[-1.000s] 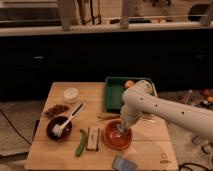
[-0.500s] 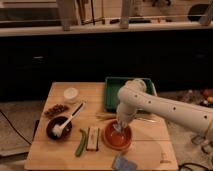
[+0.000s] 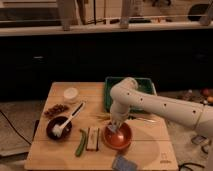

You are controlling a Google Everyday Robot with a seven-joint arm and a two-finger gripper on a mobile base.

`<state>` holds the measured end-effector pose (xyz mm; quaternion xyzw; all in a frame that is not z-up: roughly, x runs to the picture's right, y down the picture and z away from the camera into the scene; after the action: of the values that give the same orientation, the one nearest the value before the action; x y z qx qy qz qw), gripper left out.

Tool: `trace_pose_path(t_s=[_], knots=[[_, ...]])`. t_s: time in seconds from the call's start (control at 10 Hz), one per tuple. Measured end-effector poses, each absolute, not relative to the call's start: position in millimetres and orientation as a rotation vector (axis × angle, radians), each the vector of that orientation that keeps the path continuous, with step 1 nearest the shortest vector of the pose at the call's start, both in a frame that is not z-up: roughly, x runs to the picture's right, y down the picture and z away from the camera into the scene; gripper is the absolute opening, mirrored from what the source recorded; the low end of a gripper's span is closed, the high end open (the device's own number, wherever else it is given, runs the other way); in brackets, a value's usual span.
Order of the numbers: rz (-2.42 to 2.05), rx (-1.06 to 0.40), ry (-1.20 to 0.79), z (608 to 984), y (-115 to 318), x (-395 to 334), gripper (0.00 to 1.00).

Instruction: Wipe red bowl with towel

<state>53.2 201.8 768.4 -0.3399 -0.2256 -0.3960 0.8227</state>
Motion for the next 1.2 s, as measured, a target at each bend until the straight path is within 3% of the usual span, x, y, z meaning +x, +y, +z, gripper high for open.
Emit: trace_pose_path(t_s=[0.6, 1.2], knots=[[-0.870, -0.810, -0.565, 750, 245, 56, 0.00], [-0.770, -0.805, -0.450, 745, 240, 108, 0.00]])
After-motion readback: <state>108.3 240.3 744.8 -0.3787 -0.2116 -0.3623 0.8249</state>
